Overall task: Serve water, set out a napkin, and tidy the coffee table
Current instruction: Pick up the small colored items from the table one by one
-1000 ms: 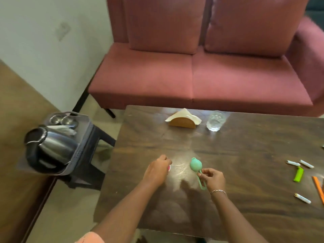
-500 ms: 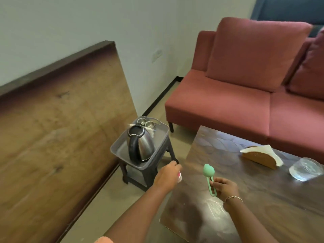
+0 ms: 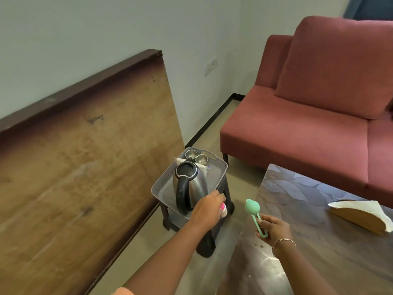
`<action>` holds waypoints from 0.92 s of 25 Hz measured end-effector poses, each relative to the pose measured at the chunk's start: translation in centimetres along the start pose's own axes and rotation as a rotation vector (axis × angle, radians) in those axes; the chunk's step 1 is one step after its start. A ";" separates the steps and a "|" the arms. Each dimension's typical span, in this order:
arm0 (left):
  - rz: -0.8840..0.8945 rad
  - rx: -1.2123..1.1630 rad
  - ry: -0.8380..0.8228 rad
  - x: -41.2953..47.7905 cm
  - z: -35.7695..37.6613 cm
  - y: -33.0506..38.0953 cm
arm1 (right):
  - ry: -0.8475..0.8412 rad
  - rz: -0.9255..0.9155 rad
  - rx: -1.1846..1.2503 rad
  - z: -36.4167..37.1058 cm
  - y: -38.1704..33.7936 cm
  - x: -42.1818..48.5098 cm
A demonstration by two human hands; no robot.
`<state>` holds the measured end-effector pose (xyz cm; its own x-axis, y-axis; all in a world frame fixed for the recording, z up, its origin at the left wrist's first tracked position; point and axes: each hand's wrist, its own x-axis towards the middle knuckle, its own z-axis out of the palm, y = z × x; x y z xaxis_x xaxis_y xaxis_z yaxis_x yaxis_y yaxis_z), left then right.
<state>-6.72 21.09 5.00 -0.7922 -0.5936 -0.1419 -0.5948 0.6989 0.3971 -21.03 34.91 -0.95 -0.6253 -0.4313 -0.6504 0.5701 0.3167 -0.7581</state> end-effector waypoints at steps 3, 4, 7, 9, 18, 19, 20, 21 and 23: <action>0.027 0.005 -0.035 3.2 -1.1 -0.9 | 0.025 0.043 0.025 1.3 -1.2 1.3; 0.035 0.005 -0.044 4.4 -1.5 -1.2 | 0.040 0.060 0.036 1.6 -1.5 1.9; 0.060 0.022 -0.051 7.2 -3.3 -2.1 | 0.071 0.113 0.056 2.3 -2.4 3.4; 0.083 0.015 -0.035 9.0 -4.9 -3.1 | 0.086 0.130 0.062 3.0 -3.0 4.4; 0.163 0.006 -0.050 21.8 -8.5 -10.4 | 0.161 0.218 0.109 9.8 -4.8 8.4; 0.177 0.037 -0.082 23.3 -8.2 -11.0 | 0.177 0.222 0.129 10.8 -4.9 8.7; 0.184 0.069 -0.114 24.7 -7.7 -11.5 | 0.190 0.231 0.145 11.7 -5.0 9.0; 0.195 0.089 -0.150 26.2 -6.8 -12.2 | 0.207 0.245 0.168 12.7 -5.0 9.8; 0.233 0.100 -0.217 28.3 -5.0 -13.5 | 0.243 0.271 0.197 14.6 -4.7 11.4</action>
<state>-20.45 -7.12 0.21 -0.9128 -0.3218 -0.2513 -0.3959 0.8482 0.3519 -23.01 16.14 -4.09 -0.5324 -0.1352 -0.8356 0.8078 0.2139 -0.5493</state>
